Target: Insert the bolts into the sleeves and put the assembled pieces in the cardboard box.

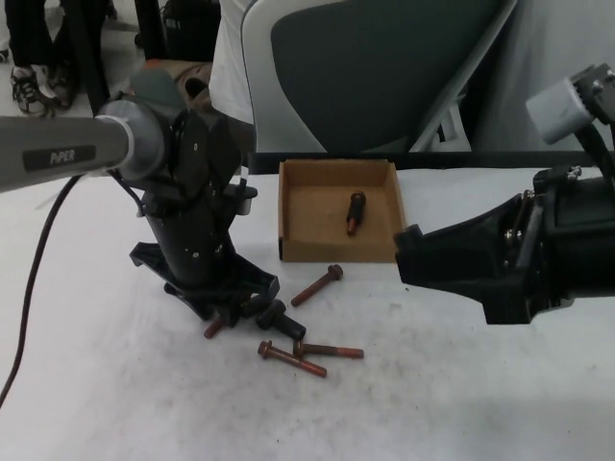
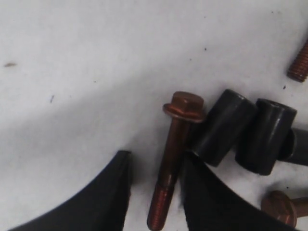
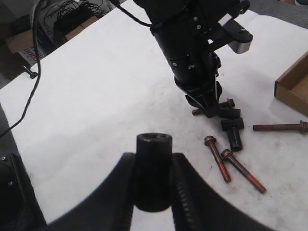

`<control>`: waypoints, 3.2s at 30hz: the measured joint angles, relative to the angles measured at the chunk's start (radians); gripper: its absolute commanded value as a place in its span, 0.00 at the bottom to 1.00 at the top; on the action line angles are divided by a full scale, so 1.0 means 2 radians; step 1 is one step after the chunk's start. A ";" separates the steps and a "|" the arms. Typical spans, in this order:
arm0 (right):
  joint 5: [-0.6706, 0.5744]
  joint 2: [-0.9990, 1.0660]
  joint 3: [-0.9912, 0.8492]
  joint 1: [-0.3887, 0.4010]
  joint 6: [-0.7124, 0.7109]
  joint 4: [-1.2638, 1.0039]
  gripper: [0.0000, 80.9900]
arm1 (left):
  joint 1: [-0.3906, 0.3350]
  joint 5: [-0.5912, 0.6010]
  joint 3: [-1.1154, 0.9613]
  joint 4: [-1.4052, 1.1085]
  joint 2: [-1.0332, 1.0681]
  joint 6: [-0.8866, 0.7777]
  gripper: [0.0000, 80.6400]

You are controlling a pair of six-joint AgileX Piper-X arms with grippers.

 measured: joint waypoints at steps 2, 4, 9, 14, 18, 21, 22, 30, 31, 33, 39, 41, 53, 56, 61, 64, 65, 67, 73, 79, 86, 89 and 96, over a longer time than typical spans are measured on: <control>-0.008 0.000 0.000 0.000 -0.009 0.003 0.00 | 0.000 0.000 -0.002 0.000 0.000 -0.004 0.42; -0.013 0.000 0.000 0.000 -0.012 0.005 0.00 | 0.000 0.001 -0.001 -0.003 0.000 -0.009 0.42; -0.021 -0.005 0.000 0.000 -0.035 0.036 0.00 | 0.000 0.005 -0.001 -0.018 0.001 -0.015 0.41; -0.021 -0.007 0.000 0.000 -0.035 0.051 0.00 | 0.000 0.015 -0.003 -0.031 0.003 -0.024 0.36; -0.021 -0.007 0.000 0.000 -0.035 0.053 0.00 | 0.000 0.026 -0.002 -0.038 0.004 -0.024 0.36; -0.021 -0.007 0.000 0.000 -0.035 0.055 0.00 | 0.000 0.027 -0.002 -0.038 0.004 -0.024 0.35; -0.021 -0.007 0.000 0.000 -0.035 0.055 0.00 | 0.000 0.027 -0.002 -0.038 0.004 -0.024 0.34; -0.025 -0.009 0.000 0.000 -0.054 0.091 0.00 | 0.000 0.039 -0.002 -0.043 0.006 -0.024 0.01; -0.025 -0.012 0.000 0.000 -0.058 0.097 0.00 | 0.000 0.040 -0.002 -0.043 0.006 -0.024 0.01; -0.025 -0.016 0.000 0.000 -0.062 0.104 0.00 | 0.000 0.040 -0.002 -0.043 0.006 -0.029 0.01; -0.025 -0.045 0.000 0.000 -0.068 0.126 0.00 | 0.000 0.044 -0.002 -0.043 0.006 -0.071 0.01; -0.025 -0.048 0.000 0.000 -0.068 0.133 0.00 | 0.000 0.044 -0.002 -0.044 0.006 -0.073 0.01; -0.024 -0.085 0.072 0.061 -0.029 0.130 0.00 | 0.015 0.102 0.000 -0.043 0.006 -0.104 0.01; -0.010 -0.111 0.114 0.081 0.019 0.080 0.00 | 0.018 0.104 0.004 -0.043 -0.002 -0.101 0.01; 0.015 -0.136 0.146 0.099 0.056 0.027 0.00 | 0.019 0.105 0.008 -0.052 -0.032 -0.102 0.01; 0.032 -0.150 0.163 0.112 0.074 -0.004 0.00 | 0.019 0.111 0.022 -0.074 -0.073 -0.103 0.01; 0.035 -0.151 0.166 0.115 0.077 -0.009 0.00 | 0.017 0.112 0.031 -0.084 -0.089 -0.103 0.01; 0.036 -0.152 0.169 0.122 0.079 -0.016 0.00 | 0.012 0.114 0.055 -0.105 -0.120 -0.103 0.01; 0.050 -0.153 0.174 0.145 0.080 -0.038 0.00 | -0.014 0.114 0.188 -0.205 -0.233 -0.116 0.01; 0.087 -0.153 0.179 0.174 0.098 -0.072 0.00 | -0.025 0.107 0.368 -0.377 -0.389 -0.199 0.01; 0.129 -0.153 0.226 0.198 0.167 -0.159 0.00 | -0.025 0.105 0.505 -0.553 -0.518 -0.329 0.01; 0.142 -0.146 0.227 0.198 0.169 -0.167 0.00 | -0.025 0.105 0.549 -0.616 -0.550 -0.386 0.01; 0.147 -0.102 0.228 0.198 0.169 -0.183 0.00 | -0.025 0.110 0.618 -0.748 -0.565 -0.464 0.01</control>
